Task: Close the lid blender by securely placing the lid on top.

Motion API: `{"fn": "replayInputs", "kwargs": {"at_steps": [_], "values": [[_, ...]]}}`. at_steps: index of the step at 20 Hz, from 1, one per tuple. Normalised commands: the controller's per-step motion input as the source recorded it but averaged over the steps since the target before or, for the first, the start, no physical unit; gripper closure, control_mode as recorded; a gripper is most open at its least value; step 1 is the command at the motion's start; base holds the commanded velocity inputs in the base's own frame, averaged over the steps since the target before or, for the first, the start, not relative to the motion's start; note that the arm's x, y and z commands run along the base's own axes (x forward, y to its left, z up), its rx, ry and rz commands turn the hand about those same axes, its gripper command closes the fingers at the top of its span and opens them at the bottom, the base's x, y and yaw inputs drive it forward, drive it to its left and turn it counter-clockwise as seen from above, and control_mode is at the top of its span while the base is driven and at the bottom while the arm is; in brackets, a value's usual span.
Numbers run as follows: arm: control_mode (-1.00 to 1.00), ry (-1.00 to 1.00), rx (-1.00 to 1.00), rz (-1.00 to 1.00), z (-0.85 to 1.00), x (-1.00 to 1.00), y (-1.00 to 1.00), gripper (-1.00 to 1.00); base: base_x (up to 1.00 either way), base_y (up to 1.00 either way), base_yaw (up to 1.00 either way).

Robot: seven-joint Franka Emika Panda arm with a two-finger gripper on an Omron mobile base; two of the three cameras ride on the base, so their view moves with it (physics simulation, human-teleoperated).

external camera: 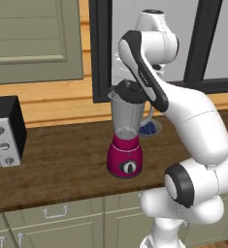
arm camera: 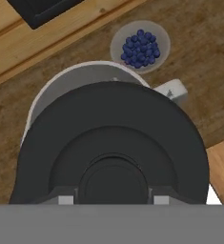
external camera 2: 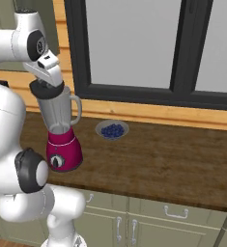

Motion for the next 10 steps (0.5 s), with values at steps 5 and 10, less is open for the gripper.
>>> {"fn": "replayInputs", "kwargs": {"at_steps": [5, 10], "values": [[-1.0, 0.05, 0.0, 0.0, 0.0, 0.32, 0.22, 1.0, 0.0, 0.0, 0.0], [-1.0, 0.0, 0.0, 0.0, 0.0, 0.28, 0.02, 1.0, 0.0, 0.0, 0.0]]}}
